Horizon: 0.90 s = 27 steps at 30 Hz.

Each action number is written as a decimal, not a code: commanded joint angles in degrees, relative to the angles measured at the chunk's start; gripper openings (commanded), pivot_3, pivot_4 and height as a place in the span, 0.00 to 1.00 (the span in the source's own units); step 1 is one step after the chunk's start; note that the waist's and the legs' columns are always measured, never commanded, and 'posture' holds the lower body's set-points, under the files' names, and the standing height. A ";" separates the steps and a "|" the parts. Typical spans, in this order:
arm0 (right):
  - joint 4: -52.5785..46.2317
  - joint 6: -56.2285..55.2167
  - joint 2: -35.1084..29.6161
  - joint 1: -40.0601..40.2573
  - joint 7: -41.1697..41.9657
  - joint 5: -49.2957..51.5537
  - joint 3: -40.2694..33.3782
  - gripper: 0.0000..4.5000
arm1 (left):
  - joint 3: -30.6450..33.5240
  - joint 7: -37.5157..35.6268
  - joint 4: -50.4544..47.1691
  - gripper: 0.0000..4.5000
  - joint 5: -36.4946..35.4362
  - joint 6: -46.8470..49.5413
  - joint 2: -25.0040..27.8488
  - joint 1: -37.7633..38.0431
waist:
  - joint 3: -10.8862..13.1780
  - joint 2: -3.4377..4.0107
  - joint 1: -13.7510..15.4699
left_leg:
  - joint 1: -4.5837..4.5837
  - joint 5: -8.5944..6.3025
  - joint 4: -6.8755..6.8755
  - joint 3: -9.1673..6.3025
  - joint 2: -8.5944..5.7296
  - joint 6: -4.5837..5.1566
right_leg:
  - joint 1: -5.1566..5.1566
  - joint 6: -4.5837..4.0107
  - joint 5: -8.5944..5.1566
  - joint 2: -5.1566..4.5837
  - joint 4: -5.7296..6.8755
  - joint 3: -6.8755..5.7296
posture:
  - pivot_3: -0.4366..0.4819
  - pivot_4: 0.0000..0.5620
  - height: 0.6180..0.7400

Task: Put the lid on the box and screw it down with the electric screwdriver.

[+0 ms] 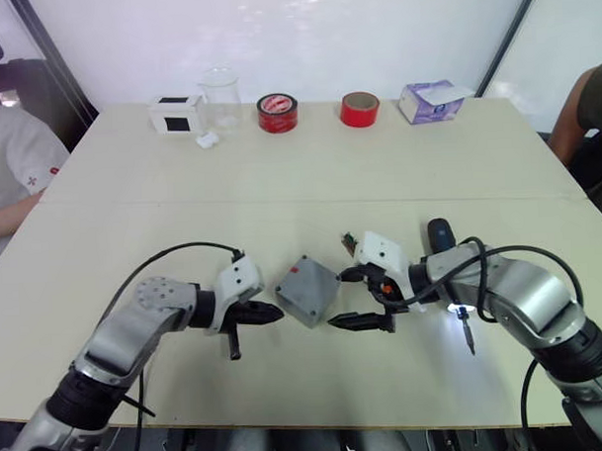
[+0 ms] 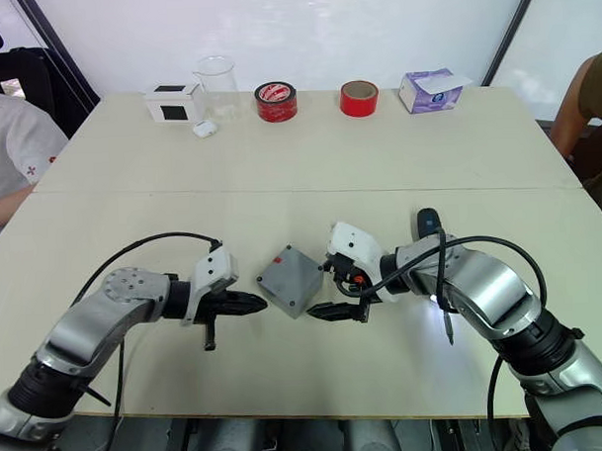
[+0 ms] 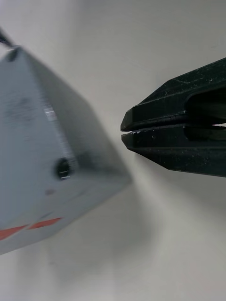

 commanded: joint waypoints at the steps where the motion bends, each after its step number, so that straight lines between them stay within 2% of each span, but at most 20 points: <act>1: -2.43 0.41 1.29 0.00 0.95 1.07 -0.73 0.99 | 0.58 2.06 1.62 0.00 1.31 -2.71 -1.67 -1.87 | 0.00 0.00 -0.05 | 0.01 0.00 0.01 0.00 0.00 0.00 | 0.01 0.00 0.00 0.00 0.00 0.00 | 0.48 0.27 1.00; 9: -5.06 4.52 4.02 1.86 -1.51 2.74 -3.25 0.99 | 0.79 2.27 5.30 0.00 2.60 -5.02 -3.10 -3.95 | 0.00 0.00 -0.06 | 0.02 0.00 0.03 -0.03 0.01 0.00 | 0.01 0.00 0.00 0.02 0.10 0.00 | 0.48 0.27 1.00; 19: -7.12 6.90 4.16 3.33 -3.77 2.97 -5.64 0.99 | 1.53 2.30 6.72 0.00 3.25 -6.57 -3.09 -4.41 | 0.00 0.00 -0.08 | 0.04 0.00 0.06 -0.03 0.01 0.00 | 0.01 0.00 0.00 0.02 0.18 0.00 | 0.48 0.27 1.00; 21: -8.56 7.60 3.16 4.29 -4.00 3.79 -7.97 0.99 | 1.76 2.32 5.95 0.00 3.08 -6.35 -2.82 -4.07 | 0.00 0.00 -0.06 | 0.04 0.00 0.07 -0.03 0.01 0.00 | 0.01 0.00 0.00 0.02 0.19 0.00 | 0.48 0.27 1.00; 24: -10.80 8.77 -0.66 6.13 -1.98 7.44 -15.15 0.99 | 3.62 1.22 3.52 0.00 1.64 -5.02 -0.56 -3.09 | 0.00 0.00 0.07 | 0.03 0.00 0.08 -0.04 0.01 0.00 | 0.00 0.00 0.00 0.00 0.19 0.00 | 0.48 0.27 1.00; 27: -8.05 10.74 -0.63 5.72 -2.37 12.18 -23.14 0.99 | 8.38 -0.28 1.95 0.00 -3.21 -1.15 1.59 -2.98 | 0.01 -0.01 -0.13 | 0.05 0.00 0.09 -0.03 0.01 0.00 | 0.03 0.00 0.00 -0.03 0.19 0.00 | 0.48 0.27 1.00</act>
